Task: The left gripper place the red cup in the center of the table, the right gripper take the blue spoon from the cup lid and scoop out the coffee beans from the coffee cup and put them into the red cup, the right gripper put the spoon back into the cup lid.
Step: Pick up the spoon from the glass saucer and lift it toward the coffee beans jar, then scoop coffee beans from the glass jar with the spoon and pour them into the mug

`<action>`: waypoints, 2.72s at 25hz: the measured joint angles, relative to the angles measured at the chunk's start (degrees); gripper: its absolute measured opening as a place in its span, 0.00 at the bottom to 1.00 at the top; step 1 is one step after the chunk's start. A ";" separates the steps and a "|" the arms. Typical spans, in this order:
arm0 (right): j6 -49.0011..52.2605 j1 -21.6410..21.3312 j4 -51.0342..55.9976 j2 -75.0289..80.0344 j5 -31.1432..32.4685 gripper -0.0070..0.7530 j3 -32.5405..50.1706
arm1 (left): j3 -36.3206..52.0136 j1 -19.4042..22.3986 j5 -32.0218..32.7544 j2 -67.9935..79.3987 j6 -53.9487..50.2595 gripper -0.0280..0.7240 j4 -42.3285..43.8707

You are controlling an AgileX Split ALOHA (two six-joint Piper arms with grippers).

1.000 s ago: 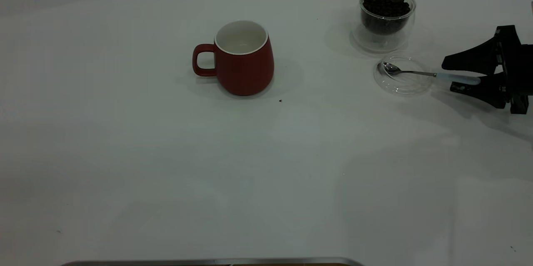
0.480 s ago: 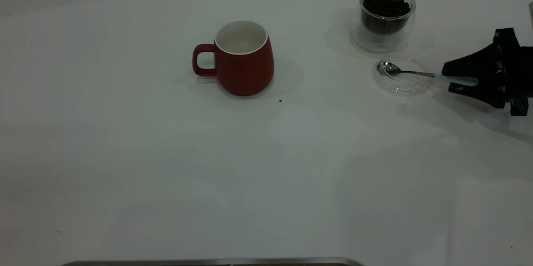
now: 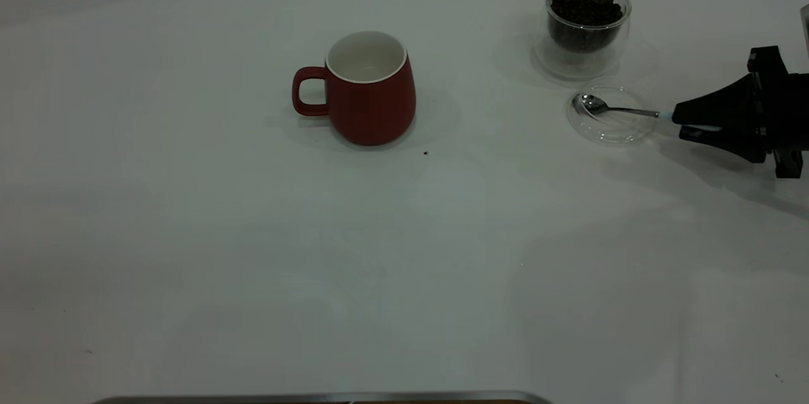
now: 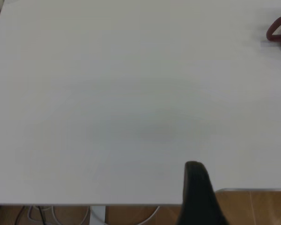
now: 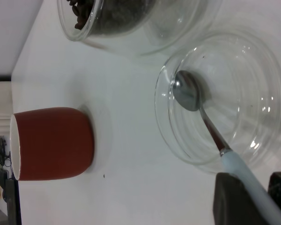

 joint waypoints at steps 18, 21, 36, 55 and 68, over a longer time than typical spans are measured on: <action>2.53 0.00 -6.58 -2.54 -0.20 0.15 0.00 | 0.00 0.00 0.00 0.00 -0.07 0.75 0.00; 4.83 0.00 -9.11 -5.29 -0.74 0.15 0.00 | 0.00 0.00 0.00 0.00 -0.07 0.75 0.00; 17.54 0.64 -19.16 -26.18 -4.32 0.15 -0.60 | 0.00 0.00 0.00 0.00 -0.01 0.75 0.00; 42.46 7.93 -39.62 -15.65 -7.50 0.15 -24.10 | 0.00 0.00 0.00 0.00 -0.01 0.75 0.00; 42.66 7.93 -37.37 -12.90 -8.38 0.15 -24.21 | 0.00 0.00 0.00 0.00 -0.11 0.75 0.00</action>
